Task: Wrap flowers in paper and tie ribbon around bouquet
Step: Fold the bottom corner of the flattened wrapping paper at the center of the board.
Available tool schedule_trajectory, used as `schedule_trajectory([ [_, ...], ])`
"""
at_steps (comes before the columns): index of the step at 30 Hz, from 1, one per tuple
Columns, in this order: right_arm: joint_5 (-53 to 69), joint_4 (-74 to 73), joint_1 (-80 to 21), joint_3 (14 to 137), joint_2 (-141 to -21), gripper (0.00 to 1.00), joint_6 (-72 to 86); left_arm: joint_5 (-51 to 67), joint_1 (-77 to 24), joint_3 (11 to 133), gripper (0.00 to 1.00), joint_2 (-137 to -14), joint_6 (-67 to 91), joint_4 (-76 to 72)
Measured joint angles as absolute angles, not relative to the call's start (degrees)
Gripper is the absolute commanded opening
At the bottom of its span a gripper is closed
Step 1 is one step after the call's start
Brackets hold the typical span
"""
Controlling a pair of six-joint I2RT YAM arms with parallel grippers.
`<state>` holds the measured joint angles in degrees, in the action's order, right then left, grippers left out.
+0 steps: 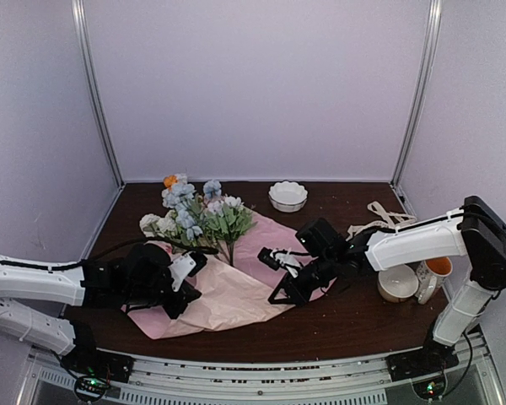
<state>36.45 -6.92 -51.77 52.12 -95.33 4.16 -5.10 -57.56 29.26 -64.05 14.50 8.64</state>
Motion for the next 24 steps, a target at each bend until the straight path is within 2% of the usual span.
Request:
schedule_trajectory([
  [1, 36.4, -6.9, -51.7, 52.1, -95.3, 0.0, 4.4, -5.1, -57.6, 29.2, 0.06, -64.1, 14.5, 8.6],
  [3, 36.2, -7.1, -51.5, 52.1, -95.3, 0.0, 5.0, -5.0, -57.6, 29.3, 0.39, -64.1, 14.5, 8.7],
  [4, 36.3, -7.2, -51.4, 52.2, -95.4, 0.0, 5.2, -5.0, -57.6, 29.3, 0.5, -64.1, 14.5, 8.7],
  [5, 36.3, -7.6, -51.2, 52.5, -95.6, 0.0, 5.5, -4.7, -57.6, 29.3, 0.59, -64.1, 14.6, 8.9],
  [7, 36.5, -8.4, -50.8, 53.3, -96.3, 0.0, 5.8, -4.0, -57.5, 29.4, 0.66, -64.1, 15.0, 9.5],
  [12, 38.7, -10.0, -49.9, 56.6, -99.0, 0.0, 6.5, -0.9, -57.4, 30.4, 0.74, -62.7, 18.3, 13.3],
  [15, 40.3, -11.2, -49.1, 58.8, -100.7, 0.0, 7.0, 0.8, -57.4, 30.8, 0.74, -60.7, 21.3, 15.5],
  [16, 40.7, -11.6, -48.8, 59.4, -101.3, 0.0, 7.3, 1.3, -57.4, 30.8, 0.74, -60.0, 22.0, 16.1],
  [20, 41.4, -13.0, -48.3, 60.6, -102.5, 0.0, 7.5, 2.3, -57.5, 30.8, 0.57, -56.8, 24.8, 18.2],
  [24, 40.6, -13.6, -48.0, 60.6, -102.7, 0.0, 7.8, 1.0, -60.8, 30.0, 0.59, -53.5, 25.1, 17.7],
])
